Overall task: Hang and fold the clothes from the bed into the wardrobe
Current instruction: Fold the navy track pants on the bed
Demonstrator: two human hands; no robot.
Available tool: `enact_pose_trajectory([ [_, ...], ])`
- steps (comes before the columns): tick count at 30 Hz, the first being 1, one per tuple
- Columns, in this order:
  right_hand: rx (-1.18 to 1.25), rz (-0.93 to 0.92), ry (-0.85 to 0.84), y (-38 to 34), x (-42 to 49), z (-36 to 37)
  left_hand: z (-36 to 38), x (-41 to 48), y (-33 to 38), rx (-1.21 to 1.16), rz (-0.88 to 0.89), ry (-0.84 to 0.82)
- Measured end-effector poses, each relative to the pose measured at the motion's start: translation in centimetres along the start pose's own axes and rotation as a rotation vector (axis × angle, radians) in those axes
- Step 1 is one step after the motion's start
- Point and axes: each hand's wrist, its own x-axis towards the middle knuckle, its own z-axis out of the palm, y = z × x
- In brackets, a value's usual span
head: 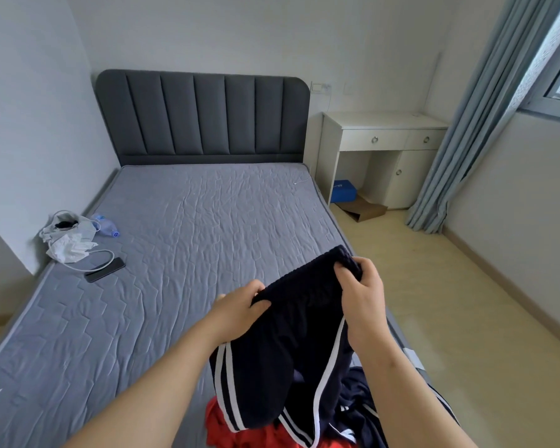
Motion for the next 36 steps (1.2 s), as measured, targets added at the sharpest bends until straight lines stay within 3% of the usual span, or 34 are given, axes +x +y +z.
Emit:
enact_pose_trajectory([
  [2,-0.022,0.036,-0.048,-0.3,0.0,-0.3,-0.1,0.0,0.5,-0.127,-0.007,0.099],
  [6,-0.115,0.130,-0.303,-0.9,-0.4,-0.3,-1.1,0.0,2.3,-0.283,0.090,0.312],
  [10,-0.136,0.152,-0.581,-0.3,-1.2,0.2,-2.2,-0.1,4.9,-0.205,0.293,0.243],
  [16,-0.095,0.073,-0.395,0.1,-0.7,-0.4,-2.8,-0.4,4.5,-0.259,0.290,0.199],
  [22,0.011,0.053,-0.235,0.2,0.0,-0.8,-3.8,-0.2,2.7,-0.122,0.055,0.068],
  [25,0.075,0.034,-0.249,-0.5,0.5,-1.0,-4.0,-0.2,2.0,-0.411,-0.005,0.209],
  [32,0.162,-0.107,-0.247,-6.4,3.0,1.5,-7.1,0.8,7.2,-0.968,0.062,0.410],
  [36,0.224,-0.224,-0.259,-13.0,4.7,3.4,-12.2,0.9,12.4,-1.108,0.164,0.494],
])
